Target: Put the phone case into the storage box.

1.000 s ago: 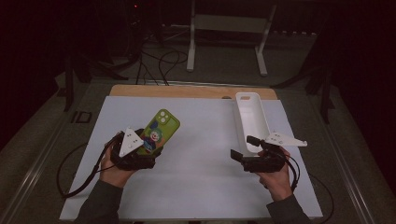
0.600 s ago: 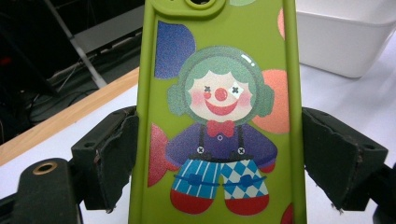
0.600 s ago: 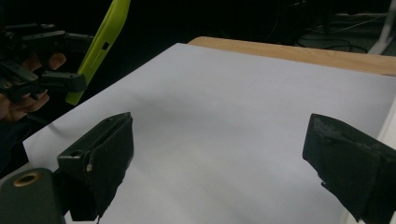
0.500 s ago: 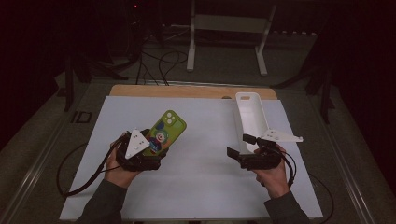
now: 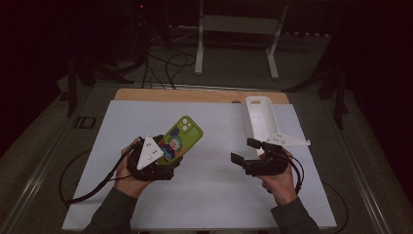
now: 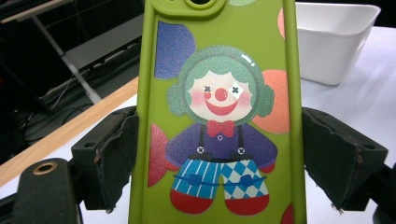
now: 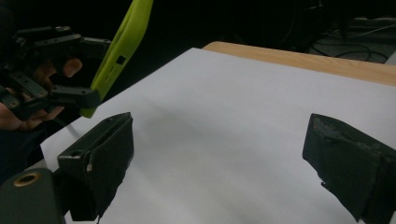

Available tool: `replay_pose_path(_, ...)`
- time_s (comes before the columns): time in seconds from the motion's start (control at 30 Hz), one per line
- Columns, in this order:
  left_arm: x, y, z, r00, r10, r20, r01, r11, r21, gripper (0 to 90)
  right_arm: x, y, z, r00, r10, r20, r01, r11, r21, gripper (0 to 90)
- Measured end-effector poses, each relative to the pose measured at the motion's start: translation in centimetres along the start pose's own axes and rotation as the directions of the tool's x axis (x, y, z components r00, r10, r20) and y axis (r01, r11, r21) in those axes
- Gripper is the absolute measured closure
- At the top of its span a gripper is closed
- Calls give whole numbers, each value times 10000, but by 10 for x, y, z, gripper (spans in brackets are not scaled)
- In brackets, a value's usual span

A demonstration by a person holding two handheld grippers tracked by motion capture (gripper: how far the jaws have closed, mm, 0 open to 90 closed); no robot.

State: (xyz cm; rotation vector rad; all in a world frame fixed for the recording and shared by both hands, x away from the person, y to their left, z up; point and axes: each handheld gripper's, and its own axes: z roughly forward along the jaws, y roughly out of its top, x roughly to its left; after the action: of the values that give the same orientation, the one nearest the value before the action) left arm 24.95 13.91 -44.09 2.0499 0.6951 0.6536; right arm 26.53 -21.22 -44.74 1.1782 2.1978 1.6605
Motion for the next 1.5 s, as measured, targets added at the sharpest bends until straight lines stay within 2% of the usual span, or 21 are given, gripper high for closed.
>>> replay_pose_path(0.3, -9, 6, 5, 9998, 151, 155, -149, 9998, -118, 164, 5, 4, 5, 9997, -54, -232, 53, 10000, -31, 87)
replay_pose_path(0.4, -9, 6, 5, 9998, 151, 155, -149, 9998, -118, 164, 6, 5, 6, 9996, -52, -270, 51, 10000, -57, 87)
replay_pose_path(0.43, -14, 6, 7, 9995, 218, 228, -215, 9997, -140, 164, 6, 5, 6, 9996, -52, -270, 51, 10000, -57, 87)
replay_pose_path(0.67, -19, 6, 12, 9990, 254, 365, -249, 9996, -149, 164, 11, 9, 14, 9986, -86, -517, 84, 10000, -36, 97)
replay_pose_path(0.93, -27, 6, 17, 9973, 474, 562, -467, 9988, -134, 164, 14, 12, 19, 9977, -22, -678, 22, 10000, -5, 104)
replay_pose_path(1.13, -34, 10, 18, 9950, 720, 696, -705, 9972, -237, 164, 18, 15, 24, 9964, -4, -851, 4, 10000, 0, 132)
replay_pose_path(1.33, -38, 13, 18, 9937, 792, 790, -770, 9966, -302, 164, 21, 18, 28, 9953, 16, -966, -12, 10000, 40, 155)
replay_pose_path(1.5, -42, 16, 19, 9920, 914, 872, -884, 9954, -380, 164, 25, 21, 32, 9932, 35, -1167, -25, 10000, 87, 260)
